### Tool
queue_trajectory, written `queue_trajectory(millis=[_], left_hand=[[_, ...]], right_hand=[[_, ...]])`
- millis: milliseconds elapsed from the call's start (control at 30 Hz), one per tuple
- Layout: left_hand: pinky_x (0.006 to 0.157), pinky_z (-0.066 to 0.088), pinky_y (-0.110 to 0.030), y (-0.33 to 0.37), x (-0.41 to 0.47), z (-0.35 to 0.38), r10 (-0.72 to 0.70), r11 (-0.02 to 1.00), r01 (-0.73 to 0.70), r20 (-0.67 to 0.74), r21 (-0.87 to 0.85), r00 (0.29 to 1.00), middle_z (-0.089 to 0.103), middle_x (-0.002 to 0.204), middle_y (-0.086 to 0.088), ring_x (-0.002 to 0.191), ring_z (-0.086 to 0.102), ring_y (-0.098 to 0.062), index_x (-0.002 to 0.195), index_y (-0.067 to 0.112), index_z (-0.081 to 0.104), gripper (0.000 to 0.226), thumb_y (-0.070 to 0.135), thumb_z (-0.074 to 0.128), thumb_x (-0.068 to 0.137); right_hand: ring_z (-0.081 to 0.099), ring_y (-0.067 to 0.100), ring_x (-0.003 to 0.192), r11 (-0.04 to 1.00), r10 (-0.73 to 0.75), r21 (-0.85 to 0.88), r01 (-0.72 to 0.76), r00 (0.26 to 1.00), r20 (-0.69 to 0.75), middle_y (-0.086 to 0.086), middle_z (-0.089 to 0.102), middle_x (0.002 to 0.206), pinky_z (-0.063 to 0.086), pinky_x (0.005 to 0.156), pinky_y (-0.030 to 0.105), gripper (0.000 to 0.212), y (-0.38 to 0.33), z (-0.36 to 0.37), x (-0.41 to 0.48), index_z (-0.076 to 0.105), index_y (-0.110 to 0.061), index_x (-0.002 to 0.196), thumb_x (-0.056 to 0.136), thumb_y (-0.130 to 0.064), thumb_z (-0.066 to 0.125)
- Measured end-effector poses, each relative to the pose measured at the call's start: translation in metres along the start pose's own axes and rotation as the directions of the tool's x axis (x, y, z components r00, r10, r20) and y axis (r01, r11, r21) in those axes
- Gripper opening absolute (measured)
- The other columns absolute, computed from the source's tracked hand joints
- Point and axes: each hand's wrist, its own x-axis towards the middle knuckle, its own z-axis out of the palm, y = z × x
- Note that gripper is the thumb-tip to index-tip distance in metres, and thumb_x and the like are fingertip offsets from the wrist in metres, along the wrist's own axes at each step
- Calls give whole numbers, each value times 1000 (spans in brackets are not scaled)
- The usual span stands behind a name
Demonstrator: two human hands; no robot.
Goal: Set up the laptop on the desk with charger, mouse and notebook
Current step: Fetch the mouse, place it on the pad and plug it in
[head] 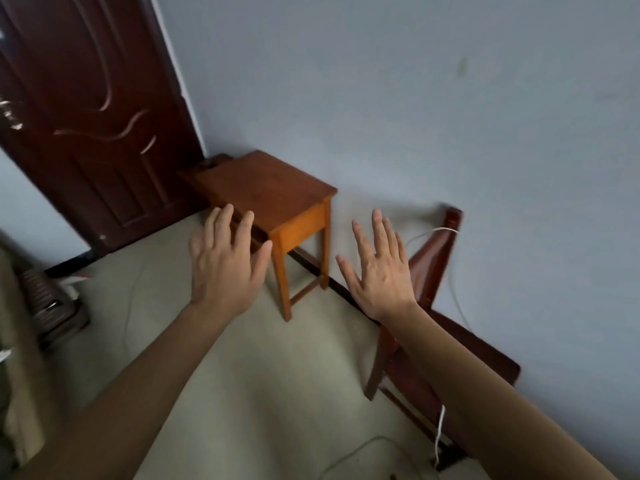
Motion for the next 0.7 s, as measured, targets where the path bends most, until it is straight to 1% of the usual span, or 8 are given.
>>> queue_trajectory(millis=[100, 167, 300, 333, 433, 533, 600, 700], left_hand=[[104, 34, -60, -58, 9, 17, -125, 990, 124, 26, 61, 992, 44, 145, -23, 137, 35, -38, 140, 8, 47, 59, 50, 35, 99], [104, 35, -59, -90, 19, 30, -175, 980, 168, 58, 107, 983, 45, 144, -24, 136, 37, -39, 140, 7, 48, 60, 49, 34, 99], [103, 36, -62, -142, 40, 68, -262, 956, 239, 128, 170, 957, 45, 143, -25, 134, 38, -43, 138, 5, 50, 62, 49, 34, 98], [104, 35, -63, -160, 55, 82, -288, 946, 260, 138, 191, 947, 44, 144, -25, 135, 37, -44, 138, 6, 51, 62, 49, 34, 97], [109, 29, -65, -203, 102, 115, -333, 926, 292, 152, 240, 931, 38, 152, -21, 142, 29, -42, 142, 13, 49, 64, 55, 31, 97], [113, 20, -65, -246, 168, 145, -410, 896, 352, 204, 270, 889, 28, 160, -15, 147, 19, -40, 149, 22, 41, 69, 61, 21, 96], [113, 20, -65, -266, 202, 155, -409, 889, 343, 192, 302, 892, 29, 159, -14, 146, 20, -41, 149, 24, 42, 69, 62, 18, 96], [109, 25, -65, -306, 260, 175, -418, 878, 351, 163, 326, 893, 37, 155, -17, 143, 27, -43, 146, 21, 46, 65, 58, 25, 97]], right_hand=[[-7, 28, 155, 993, -114, 19, 112, 989, 92, 9, -9, 168, 0, 124, 45, 71, -40, 45, 49, 5, -27, 161, 102, -65, 16], [-7, 28, 155, 987, -162, 31, 159, 978, 132, 9, -9, 168, -1, 125, 45, 70, -60, 73, 83, 6, -27, 161, 103, -65, 17], [6, 34, 155, 968, -250, 53, 245, 953, 171, 14, 5, 168, 14, 124, 52, 67, -84, 132, 143, 21, -21, 159, 104, -59, 26], [6, 34, 155, 963, -269, 59, 262, 945, 187, 14, 5, 168, 15, 124, 52, 67, -91, 153, 170, 22, -21, 159, 104, -59, 27], [-2, 32, 155, 951, -307, 86, 296, 928, 209, 10, -3, 169, 5, 125, 51, 67, -103, 199, 242, 14, -27, 159, 103, -63, 21], [-5, 31, 155, 950, -311, 98, 296, 925, 220, 9, -6, 168, -2, 123, 48, 67, -117, 234, 329, 13, -26, 159, 103, -62, 18], [-8, 30, 155, 945, -325, 111, 307, 921, 215, 8, -8, 168, -6, 122, 46, 67, -128, 246, 372, 11, -26, 160, 104, -62, 17], [-12, 28, 154, 939, -338, 144, 312, 913, 230, 6, -11, 168, -6, 122, 47, 67, -153, 273, 450, 8, -28, 160, 103, -63, 15]])
